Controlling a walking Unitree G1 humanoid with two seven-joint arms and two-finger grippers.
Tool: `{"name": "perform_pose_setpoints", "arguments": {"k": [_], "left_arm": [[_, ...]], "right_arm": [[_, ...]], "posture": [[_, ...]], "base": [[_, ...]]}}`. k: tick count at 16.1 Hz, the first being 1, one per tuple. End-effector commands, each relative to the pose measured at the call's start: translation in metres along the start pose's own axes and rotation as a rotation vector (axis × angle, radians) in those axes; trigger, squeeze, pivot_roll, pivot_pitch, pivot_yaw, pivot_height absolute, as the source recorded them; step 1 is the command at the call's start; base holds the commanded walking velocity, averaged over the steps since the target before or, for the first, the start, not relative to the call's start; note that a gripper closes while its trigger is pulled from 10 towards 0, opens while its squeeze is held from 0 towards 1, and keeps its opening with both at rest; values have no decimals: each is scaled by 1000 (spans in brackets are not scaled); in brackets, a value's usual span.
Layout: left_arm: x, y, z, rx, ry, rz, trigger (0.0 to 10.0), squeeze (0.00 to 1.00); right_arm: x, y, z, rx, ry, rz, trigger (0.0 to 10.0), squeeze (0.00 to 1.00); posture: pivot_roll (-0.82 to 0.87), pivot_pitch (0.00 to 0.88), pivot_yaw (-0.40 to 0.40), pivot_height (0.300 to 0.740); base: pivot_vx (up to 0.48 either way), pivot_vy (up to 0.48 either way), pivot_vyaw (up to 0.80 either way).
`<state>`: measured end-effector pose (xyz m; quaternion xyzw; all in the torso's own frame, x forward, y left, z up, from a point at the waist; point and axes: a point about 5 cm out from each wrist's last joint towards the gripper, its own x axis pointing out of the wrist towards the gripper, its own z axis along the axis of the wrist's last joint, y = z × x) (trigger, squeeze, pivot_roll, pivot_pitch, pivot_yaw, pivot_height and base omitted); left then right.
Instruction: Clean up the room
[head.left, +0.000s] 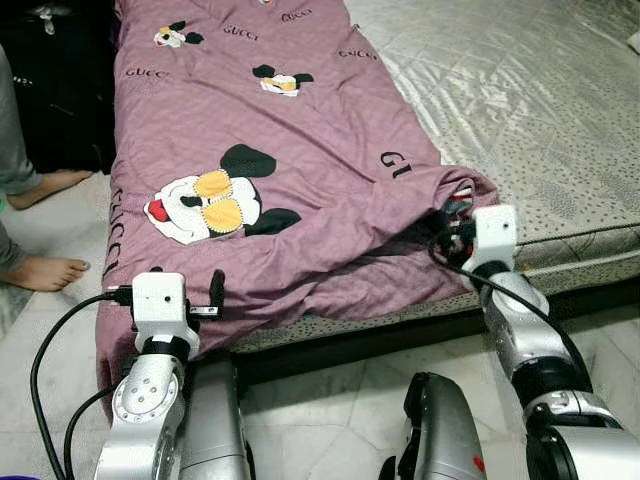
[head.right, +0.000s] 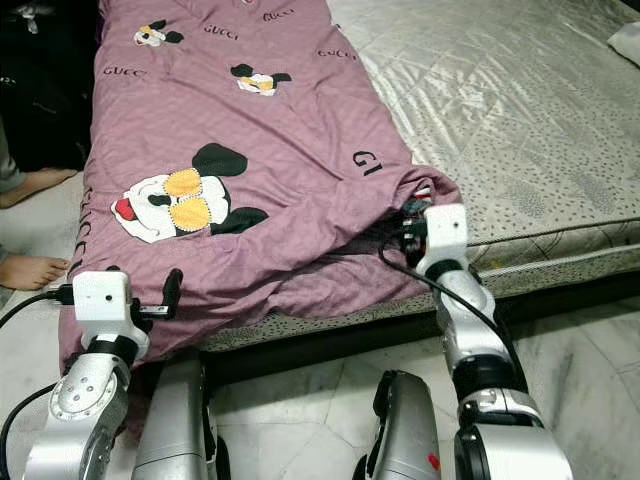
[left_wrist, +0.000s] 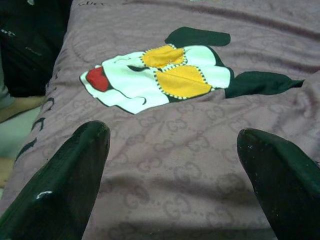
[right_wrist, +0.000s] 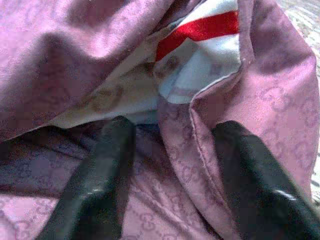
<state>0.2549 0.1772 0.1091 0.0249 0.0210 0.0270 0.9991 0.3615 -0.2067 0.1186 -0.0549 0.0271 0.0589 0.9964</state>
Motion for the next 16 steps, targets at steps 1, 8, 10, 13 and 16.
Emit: {"name": "perform_pose_setpoints", "arguments": {"k": [1,8,10,13,16], "left_arm": [[0,0,-2,1,7,-9,10000,0],[2,3,-1,6,1,-3,10000,0],[1,3,-1,7,1,-1,10000,0],[1,3,-1,5,-1,2,10000,0],[0,3,-1,6,-1,2,10000,0]], "right_arm": [[0,-3,0,-20,2,-26,10000,1000],[14,12,17,-50,-62,-223,10000,0],[18,25,19,-2,-66,-197,1725,0],[22,32,20,49,-58,-196,0,0],[23,34,20,68,-57,-207,0,0]], "posture": [[105,155,-7,510],[128,148,-6,510],[131,145,-10,510],[134,141,-16,510],[135,141,-16,510]], "base": [[0,0,0],[0,0,0],[0,0,0],[0,0,0],[0,0,0]]}}
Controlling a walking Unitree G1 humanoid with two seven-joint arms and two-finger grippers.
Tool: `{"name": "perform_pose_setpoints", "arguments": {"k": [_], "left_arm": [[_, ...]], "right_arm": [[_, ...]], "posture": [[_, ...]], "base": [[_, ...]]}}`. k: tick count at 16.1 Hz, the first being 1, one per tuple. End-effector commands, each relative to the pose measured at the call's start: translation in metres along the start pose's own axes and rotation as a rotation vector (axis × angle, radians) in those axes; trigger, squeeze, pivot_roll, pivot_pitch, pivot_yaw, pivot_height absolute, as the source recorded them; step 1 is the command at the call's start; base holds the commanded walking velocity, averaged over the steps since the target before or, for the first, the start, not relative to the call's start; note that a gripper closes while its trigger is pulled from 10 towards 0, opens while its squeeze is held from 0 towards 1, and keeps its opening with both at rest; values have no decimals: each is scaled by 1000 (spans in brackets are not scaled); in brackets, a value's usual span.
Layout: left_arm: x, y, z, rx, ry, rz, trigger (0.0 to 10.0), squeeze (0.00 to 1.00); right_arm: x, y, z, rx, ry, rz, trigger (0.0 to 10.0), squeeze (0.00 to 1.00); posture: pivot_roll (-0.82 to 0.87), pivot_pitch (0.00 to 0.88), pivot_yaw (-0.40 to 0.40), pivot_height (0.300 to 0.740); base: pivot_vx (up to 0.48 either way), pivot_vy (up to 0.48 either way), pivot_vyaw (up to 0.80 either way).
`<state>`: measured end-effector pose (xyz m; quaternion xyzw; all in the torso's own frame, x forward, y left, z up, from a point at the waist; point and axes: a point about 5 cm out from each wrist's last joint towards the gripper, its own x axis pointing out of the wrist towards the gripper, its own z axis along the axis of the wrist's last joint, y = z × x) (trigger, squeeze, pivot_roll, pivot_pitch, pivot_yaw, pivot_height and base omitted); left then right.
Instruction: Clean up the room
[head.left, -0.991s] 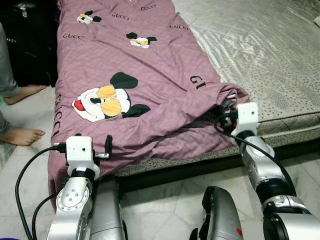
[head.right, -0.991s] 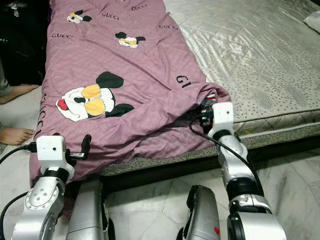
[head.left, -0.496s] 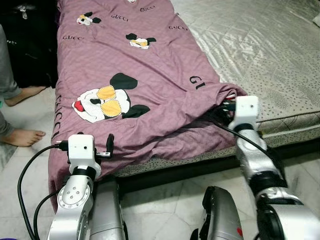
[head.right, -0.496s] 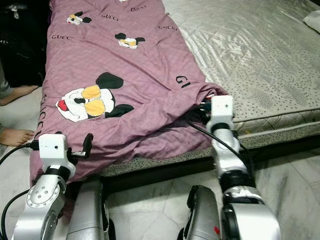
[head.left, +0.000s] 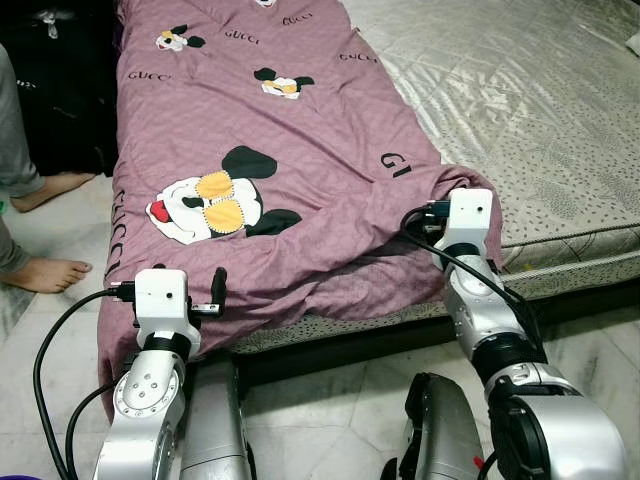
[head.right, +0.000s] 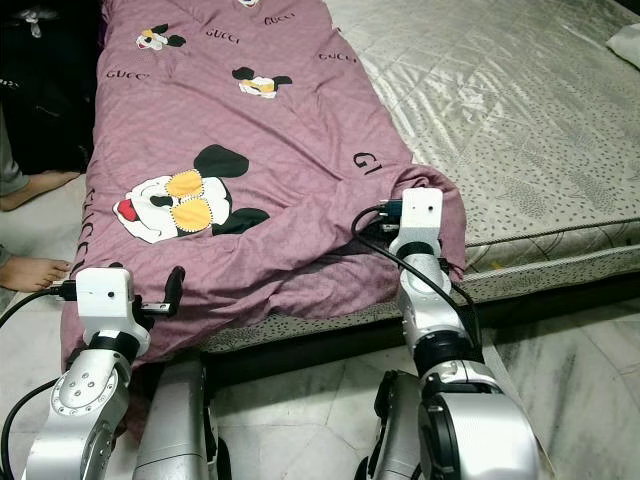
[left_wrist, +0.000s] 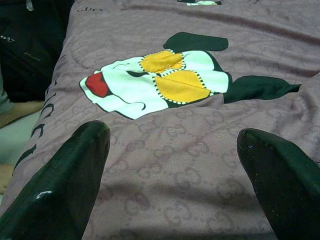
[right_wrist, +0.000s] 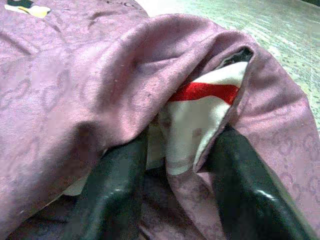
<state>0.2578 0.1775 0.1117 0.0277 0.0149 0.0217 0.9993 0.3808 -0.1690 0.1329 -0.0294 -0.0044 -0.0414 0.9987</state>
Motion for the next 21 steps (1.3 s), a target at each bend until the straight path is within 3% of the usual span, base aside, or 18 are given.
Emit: {"name": "perform_pose_setpoints", "arguments": {"k": [1,6,9,13,17,18,21], "left_arm": [[-3,3,-3,1,12,14,10000,0],[-3,2,-3,1,13,11,10000,0],[-4,3,-5,-1,19,12,10000,0],[-3,1,-5,-10,18,1,10000,0],[-6,-10,1,-66,-27,-100,10000,0],[-10,-21,8,-117,-70,-191,10000,0],[-14,-31,11,-126,-84,-275,10000,0]], "right_arm": [[0,1,0,21,-2,-12,0,0],[-2,-6,-8,36,41,-64,0,0],[-8,-21,-21,46,80,-86,0,0],[-10,-29,-24,55,92,-105,0,0],[-11,-28,-25,64,93,-95,0,0],[-13,-25,-28,84,92,-62,0,0],[-18,-26,-33,80,100,-36,0,0]], "posture": [[136,144,-14,510],[134,149,-9,510],[127,155,-9,510],[118,160,-10,510],[117,161,-11,510],[116,162,-13,510],[115,165,-15,510]], "base": [[0,0,0],[0,0,0],[0,0,0],[0,0,0],[0,0,0],[0,0,0],[0,0,0]]}}
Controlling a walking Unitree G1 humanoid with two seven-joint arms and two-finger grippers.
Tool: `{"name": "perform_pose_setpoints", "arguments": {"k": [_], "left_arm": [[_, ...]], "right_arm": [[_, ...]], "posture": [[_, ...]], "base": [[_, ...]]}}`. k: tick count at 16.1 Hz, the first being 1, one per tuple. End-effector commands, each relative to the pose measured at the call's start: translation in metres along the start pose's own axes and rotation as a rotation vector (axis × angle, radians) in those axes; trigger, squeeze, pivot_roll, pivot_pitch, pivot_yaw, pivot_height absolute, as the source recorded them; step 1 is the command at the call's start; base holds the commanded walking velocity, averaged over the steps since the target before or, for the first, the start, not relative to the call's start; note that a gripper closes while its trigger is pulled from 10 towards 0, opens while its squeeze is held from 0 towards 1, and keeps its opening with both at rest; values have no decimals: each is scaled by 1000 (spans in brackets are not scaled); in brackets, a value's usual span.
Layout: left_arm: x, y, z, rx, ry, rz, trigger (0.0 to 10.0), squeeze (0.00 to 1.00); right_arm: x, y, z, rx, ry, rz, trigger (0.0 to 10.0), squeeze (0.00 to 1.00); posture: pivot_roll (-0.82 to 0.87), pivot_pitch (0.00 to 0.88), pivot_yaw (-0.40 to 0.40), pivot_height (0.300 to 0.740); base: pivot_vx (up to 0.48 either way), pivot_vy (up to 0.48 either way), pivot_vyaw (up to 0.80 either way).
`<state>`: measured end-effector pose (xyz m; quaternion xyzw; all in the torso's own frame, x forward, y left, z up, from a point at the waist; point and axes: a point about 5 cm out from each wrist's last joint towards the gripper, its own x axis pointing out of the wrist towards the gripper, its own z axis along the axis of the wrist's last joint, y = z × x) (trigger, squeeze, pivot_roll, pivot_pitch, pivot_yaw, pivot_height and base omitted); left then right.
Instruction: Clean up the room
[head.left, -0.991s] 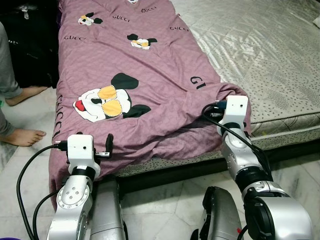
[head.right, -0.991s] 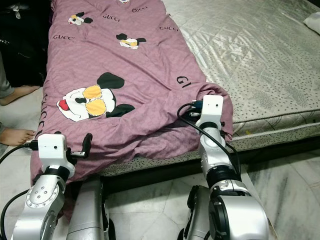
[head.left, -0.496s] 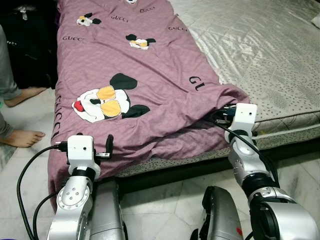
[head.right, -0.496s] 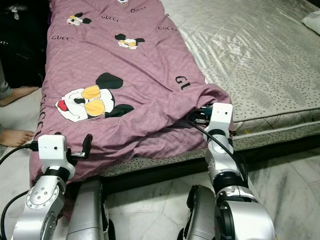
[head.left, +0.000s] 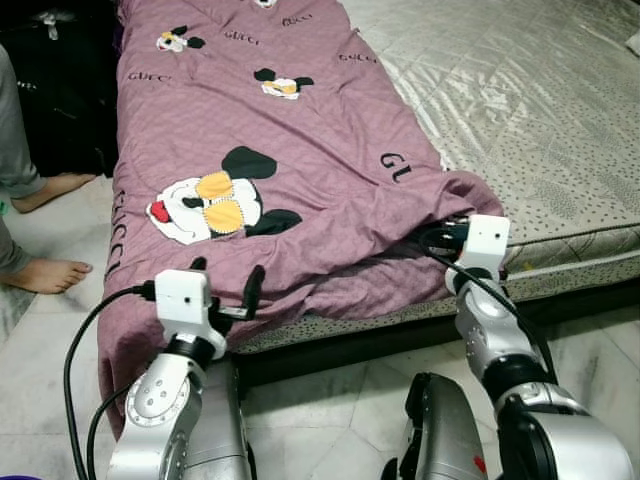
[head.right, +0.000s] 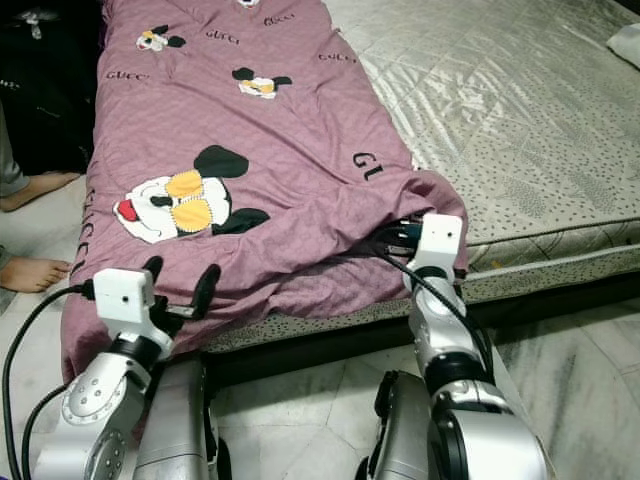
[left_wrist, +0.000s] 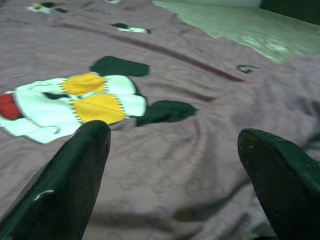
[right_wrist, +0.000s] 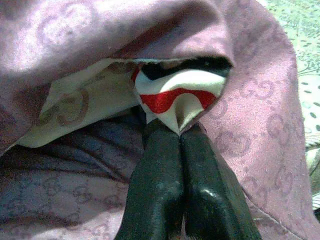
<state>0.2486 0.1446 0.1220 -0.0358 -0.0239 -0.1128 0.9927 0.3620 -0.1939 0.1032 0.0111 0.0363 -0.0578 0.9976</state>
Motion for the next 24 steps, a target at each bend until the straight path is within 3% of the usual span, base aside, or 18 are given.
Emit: {"name": "perform_pose_setpoints", "arguments": {"k": [1,6,9,13,18,21,24], "left_arm": [[-4,-2,-2,9,10,-19,10000,0],[-6,2,-4,11,21,-17,10000,0],[-4,1,-5,16,31,-20,10000,0],[-2,3,-7,31,43,-10,10000,0],[-4,8,-9,50,58,20,10000,0],[-4,8,-10,54,65,21,10000,0],[-2,7,-10,58,69,11,10000,0]], "right_arm": [[-3,-5,-2,-4,8,10,0,0],[-28,-27,-15,-41,19,23,0,0],[-54,-58,-35,-149,103,-82,0,0],[-53,-90,-45,-188,213,-245,0,0],[-58,-121,-52,-356,342,-316,0,0],[-78,-142,-67,-441,430,-349,0,0],[-103,-148,-83,-467,484,-310,0,0]], "posture": [[115,165,-15,510],[106,171,-15,510],[90,172,-7,510],[91,167,-3,510],[99,162,-14,510],[97,163,-13,510],[83,164,-7,510]], "base": [[0,0,0],[0,0,0],[0,0,0],[0,0,0],[0,0,0],[0,0,0],[0,0,0]]}}
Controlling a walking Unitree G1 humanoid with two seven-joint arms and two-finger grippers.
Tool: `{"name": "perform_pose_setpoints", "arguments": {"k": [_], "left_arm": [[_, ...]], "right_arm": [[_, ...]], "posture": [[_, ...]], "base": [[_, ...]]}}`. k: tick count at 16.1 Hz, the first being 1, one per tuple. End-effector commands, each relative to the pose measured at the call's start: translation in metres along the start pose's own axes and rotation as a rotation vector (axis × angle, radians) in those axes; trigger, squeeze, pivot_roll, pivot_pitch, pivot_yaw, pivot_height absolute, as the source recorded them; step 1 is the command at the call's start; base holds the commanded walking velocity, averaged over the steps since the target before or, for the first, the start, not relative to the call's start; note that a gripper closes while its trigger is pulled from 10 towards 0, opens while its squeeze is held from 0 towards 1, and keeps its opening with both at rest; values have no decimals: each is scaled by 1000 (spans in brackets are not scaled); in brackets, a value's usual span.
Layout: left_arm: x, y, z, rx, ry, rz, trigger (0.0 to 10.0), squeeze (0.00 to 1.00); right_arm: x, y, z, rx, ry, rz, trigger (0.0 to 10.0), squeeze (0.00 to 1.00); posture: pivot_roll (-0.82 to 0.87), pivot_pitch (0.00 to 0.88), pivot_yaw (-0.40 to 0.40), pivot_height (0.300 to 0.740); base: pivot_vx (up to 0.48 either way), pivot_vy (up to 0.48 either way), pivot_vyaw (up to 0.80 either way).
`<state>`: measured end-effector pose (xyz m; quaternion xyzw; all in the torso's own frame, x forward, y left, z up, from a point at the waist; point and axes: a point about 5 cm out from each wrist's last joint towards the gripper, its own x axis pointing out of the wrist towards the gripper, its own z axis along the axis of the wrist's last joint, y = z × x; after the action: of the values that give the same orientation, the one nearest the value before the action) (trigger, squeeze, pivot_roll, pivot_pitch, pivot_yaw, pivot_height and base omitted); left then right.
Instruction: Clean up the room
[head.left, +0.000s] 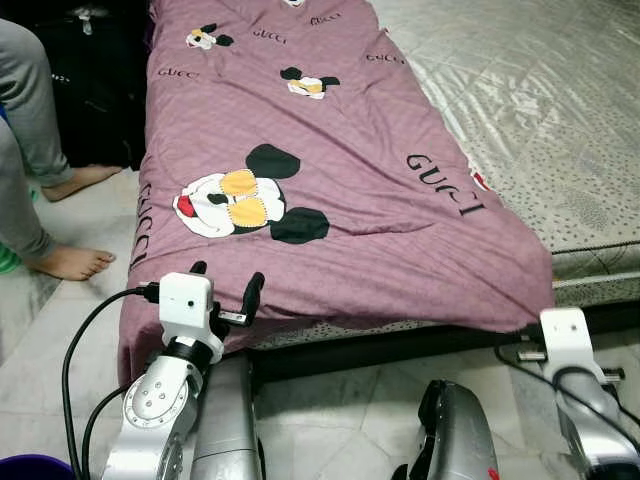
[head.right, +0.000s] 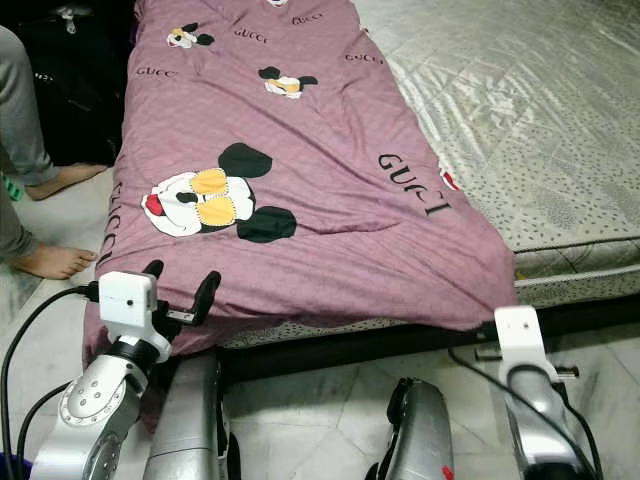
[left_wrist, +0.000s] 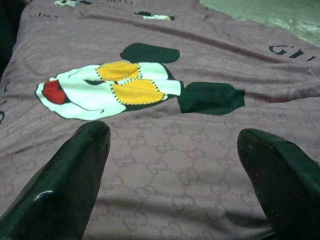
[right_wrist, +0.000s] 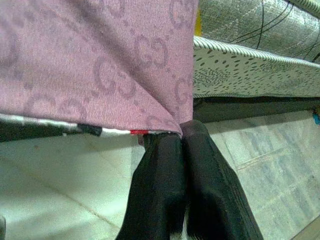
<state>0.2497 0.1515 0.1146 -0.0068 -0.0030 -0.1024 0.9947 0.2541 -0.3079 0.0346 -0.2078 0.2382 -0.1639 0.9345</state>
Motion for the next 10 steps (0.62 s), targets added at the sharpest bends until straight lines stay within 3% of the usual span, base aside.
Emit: {"name": "perform_pose_setpoints", "arguments": {"k": [1,3,5,6,7,9,10], "left_arm": [[0,-1,-3,6,21,-12,10000,0],[2,-2,-4,7,24,-16,10000,0],[2,-6,-4,18,27,-36,10000,0],[2,-6,-5,19,30,-34,10000,0],[1,-4,-6,23,35,-31,10000,0],[1,-1,-5,31,28,-11,10000,0],[2,4,-2,-23,10,44,10000,0]], "right_arm": [[-7,-13,-27,-18,110,-28,0,0],[-10,-7,-33,-22,120,-7,0,0],[-10,0,-25,-9,88,-12,0,0],[-9,-2,-23,-20,87,-26,6549,835],[-8,-4,-25,-23,107,-30,10000,1000],[-9,-8,-30,-37,133,-42,10000,1000],[-9,-12,-33,-54,146,-40,10000,1000]], "posture": [[76,163,-3,510],[71,162,0,510],[73,160,3,510],[77,154,2,510],[77,154,2,510],[81,145,-9,510],[78,144,-13,510]], "base": [[0,0,0],[0,0,0],[0,0,0],[0,0,0],[0,0,0],[0,0,0],[0,0,0]]}}
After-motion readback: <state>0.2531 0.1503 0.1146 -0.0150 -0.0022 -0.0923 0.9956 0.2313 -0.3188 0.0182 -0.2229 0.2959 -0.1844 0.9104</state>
